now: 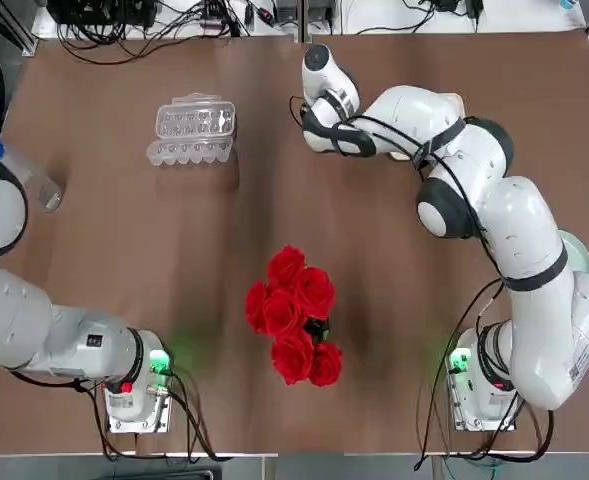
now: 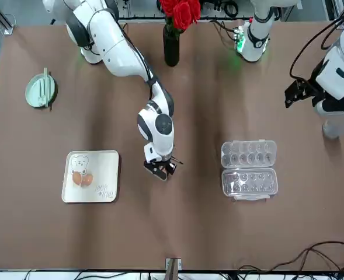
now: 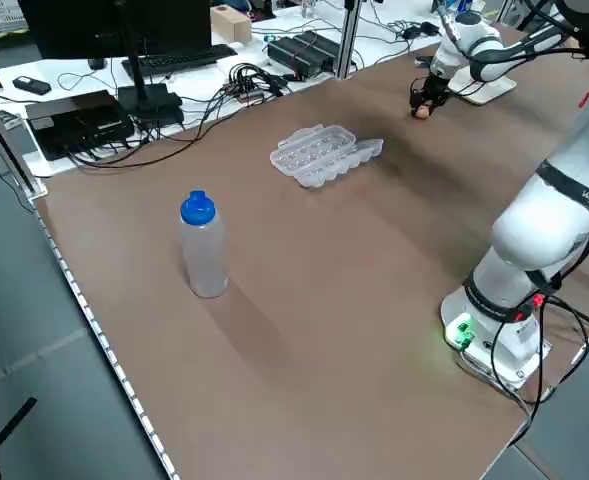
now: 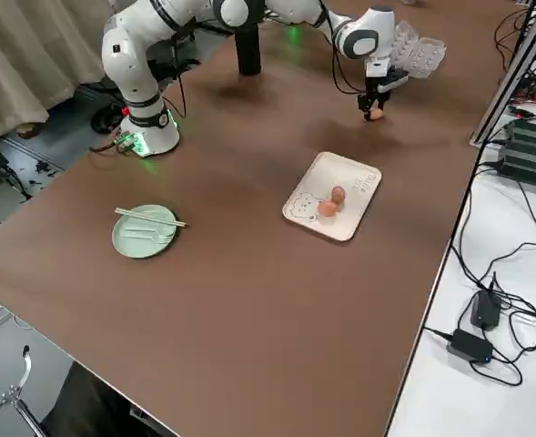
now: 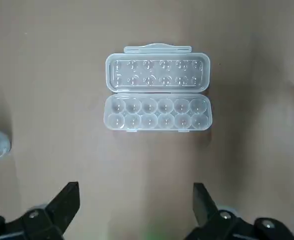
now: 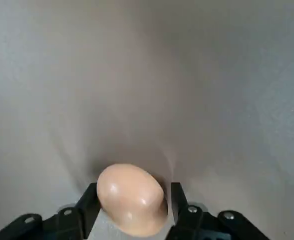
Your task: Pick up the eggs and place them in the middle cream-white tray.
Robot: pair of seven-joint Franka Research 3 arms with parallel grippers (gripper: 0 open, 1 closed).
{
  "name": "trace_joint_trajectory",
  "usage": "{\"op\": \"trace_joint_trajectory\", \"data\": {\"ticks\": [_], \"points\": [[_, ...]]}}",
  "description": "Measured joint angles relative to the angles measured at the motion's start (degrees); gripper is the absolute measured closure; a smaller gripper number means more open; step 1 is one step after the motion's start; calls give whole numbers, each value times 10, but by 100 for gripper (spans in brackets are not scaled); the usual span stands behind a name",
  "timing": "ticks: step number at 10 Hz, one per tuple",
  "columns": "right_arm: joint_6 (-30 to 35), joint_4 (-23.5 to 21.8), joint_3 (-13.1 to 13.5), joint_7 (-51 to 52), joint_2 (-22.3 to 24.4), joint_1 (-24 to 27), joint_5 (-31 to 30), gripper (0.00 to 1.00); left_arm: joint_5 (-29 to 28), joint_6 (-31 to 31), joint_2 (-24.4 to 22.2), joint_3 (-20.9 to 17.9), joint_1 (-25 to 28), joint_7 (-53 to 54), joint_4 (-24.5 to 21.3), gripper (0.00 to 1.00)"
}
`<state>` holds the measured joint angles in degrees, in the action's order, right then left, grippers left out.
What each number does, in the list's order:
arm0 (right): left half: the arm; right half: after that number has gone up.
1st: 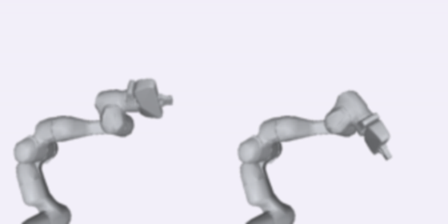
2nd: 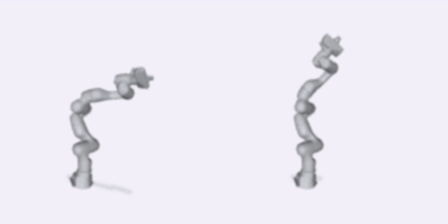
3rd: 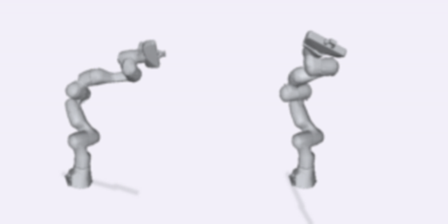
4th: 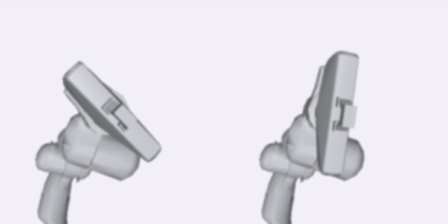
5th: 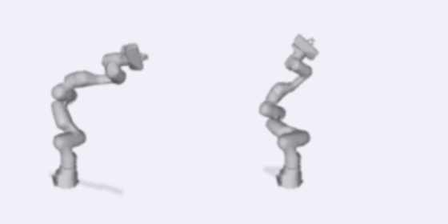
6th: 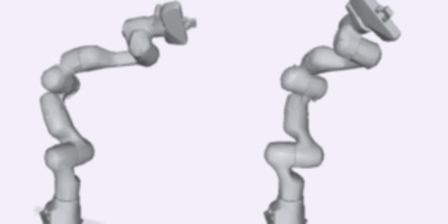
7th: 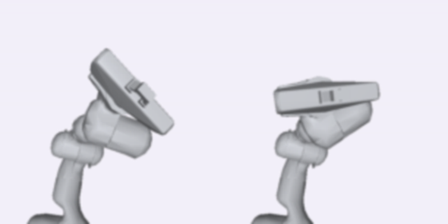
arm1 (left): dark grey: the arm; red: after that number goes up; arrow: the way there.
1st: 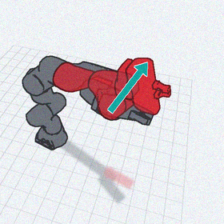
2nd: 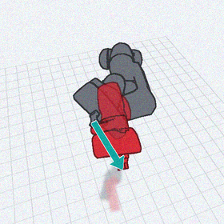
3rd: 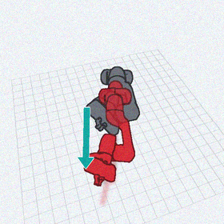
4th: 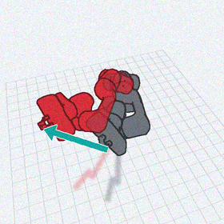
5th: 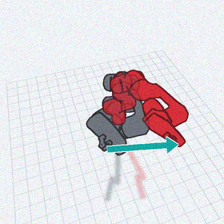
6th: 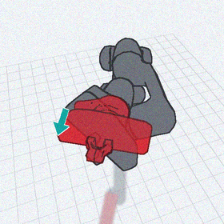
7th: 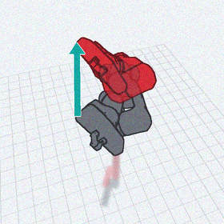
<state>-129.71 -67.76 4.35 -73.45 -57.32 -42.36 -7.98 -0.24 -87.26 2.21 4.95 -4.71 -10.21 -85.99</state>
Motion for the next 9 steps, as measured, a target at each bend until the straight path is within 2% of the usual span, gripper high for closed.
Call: {"op": "trace_joint_trajectory", "data": {"ticks": [4,5,9], "points": [[0,0,0,0,0,0,0,41,0,0,0,0,1,0,0,0],[0,0,0,0,0,0,0,46,0,0,0,0,1,0,1,0],[1,0,0,0,0,0,0,47,0,0,0,0,1,0,4,0]]}}
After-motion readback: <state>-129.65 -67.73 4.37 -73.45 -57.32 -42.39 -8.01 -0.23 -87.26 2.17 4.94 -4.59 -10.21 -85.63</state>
